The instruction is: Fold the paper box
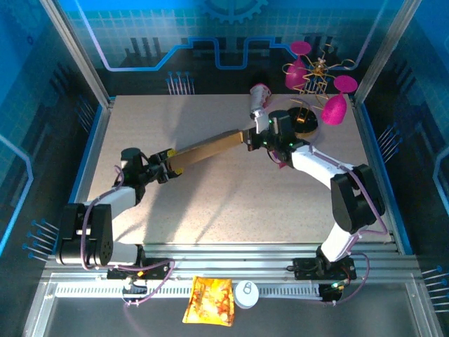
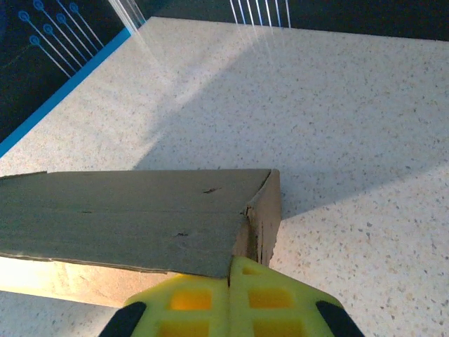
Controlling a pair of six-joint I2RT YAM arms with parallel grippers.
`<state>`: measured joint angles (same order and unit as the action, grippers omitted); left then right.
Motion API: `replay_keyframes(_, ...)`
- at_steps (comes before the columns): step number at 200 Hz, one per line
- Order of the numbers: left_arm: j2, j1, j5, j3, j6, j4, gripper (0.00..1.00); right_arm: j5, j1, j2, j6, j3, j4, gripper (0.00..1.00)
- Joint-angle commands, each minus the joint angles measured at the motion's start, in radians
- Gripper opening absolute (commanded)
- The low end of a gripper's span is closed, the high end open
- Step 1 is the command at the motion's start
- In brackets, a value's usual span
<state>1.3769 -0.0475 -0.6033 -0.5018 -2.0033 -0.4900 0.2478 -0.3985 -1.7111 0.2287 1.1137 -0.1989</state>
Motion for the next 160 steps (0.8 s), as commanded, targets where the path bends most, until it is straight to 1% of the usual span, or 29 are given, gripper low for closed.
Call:
replay_keyframes(1,0.015,0.006,0.028,-0.001,-0.523,-0.042,0.34,0.056,-0.037,-0.008,-0.002,-0.111,-0.263,0.0)
replay_keyframes(24,0.016,0.006,0.028,0.003,-0.531,-0.052,0.33,0.048,-0.036,-0.037,-0.002,-0.207,-0.503,0.0)
replay_keyframes(55,0.023,0.005,0.023,0.006,-0.534,-0.065,0.33,0.049,-0.043,-0.104,0.025,-0.224,-0.609,0.0)
replay_keyframes(93,0.03,0.005,0.026,0.006,-0.542,-0.075,0.31,-0.01,-0.062,-0.143,0.038,-0.229,-0.661,0.0)
replay_keyframes(100,0.031,0.005,0.026,0.004,-0.542,-0.077,0.31,-0.015,-0.062,-0.145,0.042,-0.259,-0.676,0.0)
replay_keyframes(117,0.038,0.005,0.024,-0.004,-0.542,-0.08,0.31,-0.021,-0.063,-0.157,0.043,-0.274,-0.704,0.03)
replay_keyframes(138,0.048,0.005,0.025,-0.011,-0.543,-0.086,0.31,-0.03,-0.066,-0.162,0.031,-0.282,-0.699,0.04)
replay_keyframes(160,0.051,0.005,0.025,-0.011,-0.545,-0.089,0.3,-0.044,-0.066,-0.161,0.024,-0.296,-0.705,0.14)
